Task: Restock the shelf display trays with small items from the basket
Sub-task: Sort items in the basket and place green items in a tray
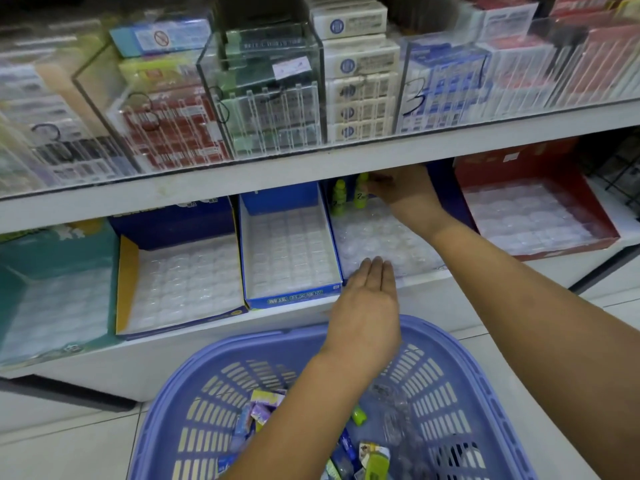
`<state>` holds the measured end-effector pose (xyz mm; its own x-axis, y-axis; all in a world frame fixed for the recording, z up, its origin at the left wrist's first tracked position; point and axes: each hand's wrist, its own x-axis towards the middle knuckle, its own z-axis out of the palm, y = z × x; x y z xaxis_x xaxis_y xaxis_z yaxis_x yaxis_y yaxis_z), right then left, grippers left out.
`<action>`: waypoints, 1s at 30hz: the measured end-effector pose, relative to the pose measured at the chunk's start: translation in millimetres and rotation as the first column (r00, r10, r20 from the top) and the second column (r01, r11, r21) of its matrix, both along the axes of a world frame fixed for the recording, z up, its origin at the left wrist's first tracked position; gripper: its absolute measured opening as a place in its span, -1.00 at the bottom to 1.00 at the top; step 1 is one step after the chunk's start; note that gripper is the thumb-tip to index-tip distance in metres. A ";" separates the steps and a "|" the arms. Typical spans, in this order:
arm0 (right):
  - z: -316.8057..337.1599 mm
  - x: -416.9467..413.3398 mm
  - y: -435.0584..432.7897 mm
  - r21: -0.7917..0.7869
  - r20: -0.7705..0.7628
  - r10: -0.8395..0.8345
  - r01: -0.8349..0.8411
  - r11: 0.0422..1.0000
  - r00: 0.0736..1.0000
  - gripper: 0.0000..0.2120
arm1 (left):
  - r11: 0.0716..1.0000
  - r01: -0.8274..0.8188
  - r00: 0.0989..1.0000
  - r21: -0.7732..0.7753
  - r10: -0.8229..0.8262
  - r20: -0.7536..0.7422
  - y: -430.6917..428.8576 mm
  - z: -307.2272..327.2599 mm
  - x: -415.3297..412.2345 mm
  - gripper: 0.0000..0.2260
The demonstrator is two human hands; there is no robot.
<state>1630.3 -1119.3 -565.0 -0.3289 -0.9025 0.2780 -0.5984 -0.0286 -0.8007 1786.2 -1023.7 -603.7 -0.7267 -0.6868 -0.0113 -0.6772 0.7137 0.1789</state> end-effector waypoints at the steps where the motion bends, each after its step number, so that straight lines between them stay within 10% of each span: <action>1: -2.5 -2.1 -2.5 0.004 -0.010 0.010 -0.010 1.000 1.000 -0.59 | 1.000 0.001 1.000 -0.005 -0.001 0.006 -0.2 -0.4 -1.1 -0.42; 8: -9.7 0.6 -13.2 0.097 -0.067 0.067 -0.060 0.993 0.996 -0.53 | 1.000 -0.011 1.000 0.002 0.011 -0.018 1.6 -3.2 -5.2 -0.41; 14: -10.4 1.5 -8.9 0.159 -0.052 0.037 -0.028 0.987 0.998 -0.86 | 1.000 0.018 0.998 0.021 -0.016 -0.059 -3.1 -0.7 -0.2 -0.42; 19: 9.8 16.4 15.7 0.283 -0.066 0.070 -0.048 0.958 0.995 -0.57 | 0.989 0.069 0.896 0.129 -0.005 -0.445 13.5 9.5 21.7 -0.60; 22: 20.1 32.8 57.7 0.254 0.159 0.027 -0.067 0.965 0.987 -0.81 | 0.987 -0.028 0.823 0.156 0.111 -0.557 28.2 -16.3 45.4 -0.73; 26: 9.2 61.1 121.6 0.430 0.395 0.234 -0.404 0.808 0.888 -0.85 | 0.884 -0.156 0.960 0.440 0.240 -0.141 39.4 -80.5 72.5 -0.77; 30: -50.9 95.2 148.7 0.765 0.303 0.341 -0.440 0.470 0.890 -0.75 | 0.840 -0.159 0.979 0.519 0.067 0.193 65.0 -141.3 112.1 -0.71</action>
